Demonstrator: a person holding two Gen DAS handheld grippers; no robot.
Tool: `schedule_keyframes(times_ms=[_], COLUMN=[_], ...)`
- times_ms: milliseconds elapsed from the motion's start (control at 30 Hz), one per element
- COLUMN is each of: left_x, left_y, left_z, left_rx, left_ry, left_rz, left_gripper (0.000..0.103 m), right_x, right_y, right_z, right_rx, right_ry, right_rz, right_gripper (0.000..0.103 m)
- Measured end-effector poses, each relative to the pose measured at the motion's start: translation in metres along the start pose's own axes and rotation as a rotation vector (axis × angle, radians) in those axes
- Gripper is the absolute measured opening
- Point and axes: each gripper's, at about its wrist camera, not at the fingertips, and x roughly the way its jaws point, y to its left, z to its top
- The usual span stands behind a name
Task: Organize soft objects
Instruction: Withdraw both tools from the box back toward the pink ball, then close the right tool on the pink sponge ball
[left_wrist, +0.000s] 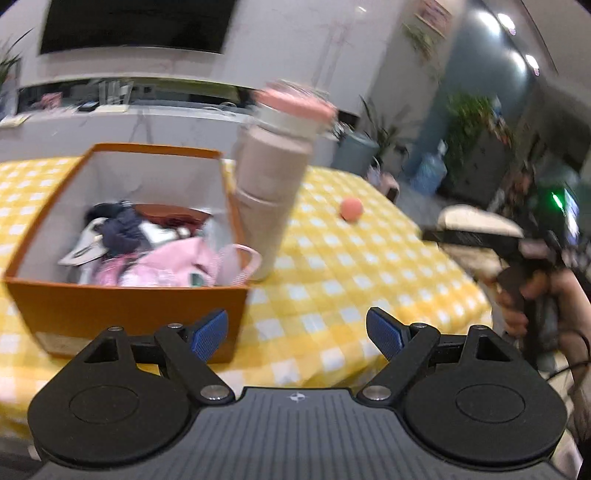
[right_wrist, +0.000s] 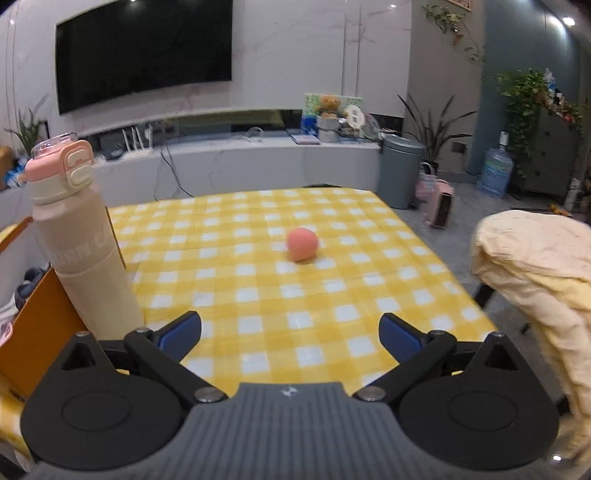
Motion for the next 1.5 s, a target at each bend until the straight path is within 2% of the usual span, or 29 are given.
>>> schedule_keyframes(times_ms=[67, 133, 233, 333, 433, 500, 600, 767, 800, 867, 933, 1033, 1100, 1200, 1267, 1300, 1333, 1433, 1500], left_x=[0.012, 0.022, 0.039, 0.053, 0.069, 0.08, 0.099, 0.119, 0.122, 0.122, 0.121, 0.117, 0.122, 0.123, 0.119, 0.118, 0.117, 0.112, 0.11], left_y=[-0.016, -0.031, -0.045, -0.058, -0.071, -0.078, -0.088, -0.101, -0.101, -0.1, -0.103, -0.104, -0.103, -0.097, -0.094, -0.091, -0.089, -0.085, -0.083], left_z=[-0.005, -0.013, -0.019, -0.023, -0.026, -0.029, -0.03, -0.03, -0.031, -0.036, -0.041, -0.049, -0.05, -0.053, -0.054, -0.054, -0.055, -0.055, -0.055], left_rx=[0.058, 0.104, 0.123, 0.154, 0.2, 0.221, 0.234, 0.212, 0.21, 0.218, 0.259, 0.307, 0.301, 0.271, 0.26, 0.254, 0.248, 0.228, 0.217], left_ry=[0.02, 0.034, 0.063, 0.088, 0.115, 0.122, 0.14, 0.15, 0.152, 0.153, 0.151, 0.15, 0.164, 0.187, 0.188, 0.187, 0.188, 0.189, 0.186], left_rz=[-0.001, -0.007, -0.008, -0.023, -0.021, -0.012, -0.005, -0.033, -0.035, -0.036, -0.03, -0.014, -0.008, 0.009, 0.015, 0.017, 0.021, 0.027, 0.028], left_gripper=[0.099, 0.099, 0.099, 0.099, 0.099, 0.099, 0.099, 0.099, 0.099, 0.099, 0.099, 0.099, 0.099, 0.099, 0.099, 0.099, 0.099, 0.099, 0.099], right_x=[0.021, 0.042, 0.067, 0.108, 0.137, 0.151, 0.168, 0.212, 0.217, 0.228, 0.237, 0.261, 0.274, 0.282, 0.286, 0.286, 0.288, 0.288, 0.286], right_y=[0.007, 0.011, 0.007, -0.006, -0.023, -0.036, -0.05, -0.064, -0.067, -0.073, -0.072, -0.066, -0.062, -0.054, -0.054, -0.054, -0.055, -0.06, -0.058], right_z=[0.002, 0.007, 0.015, 0.028, 0.03, 0.03, 0.03, 0.036, 0.037, 0.04, 0.043, 0.047, 0.048, 0.05, 0.051, 0.05, 0.049, 0.048, 0.048], right_rx=[-0.016, -0.025, 0.023, 0.088, 0.143, 0.183, 0.2, 0.162, 0.186, 0.244, 0.251, 0.215, 0.192, 0.144, 0.147, 0.148, 0.153, 0.185, 0.175], right_ry=[-0.001, -0.006, -0.063, -0.04, -0.075, -0.041, -0.028, -0.022, -0.023, -0.045, -0.042, -0.016, 0.006, -0.005, 0.0, 0.011, 0.022, 0.024, 0.011], right_rz=[0.044, 0.048, 0.007, -0.002, -0.074, -0.118, -0.083, -0.096, -0.08, 0.006, 0.056, 0.032, 0.054, 0.055, 0.081, 0.079, 0.071, 0.083, 0.078], right_gripper=[0.1, 0.1, 0.1, 0.1, 0.1, 0.1, 0.1, 0.1, 0.1, 0.1, 0.1, 0.1, 0.099, 0.09, 0.088, 0.083, 0.072, 0.055, 0.051])
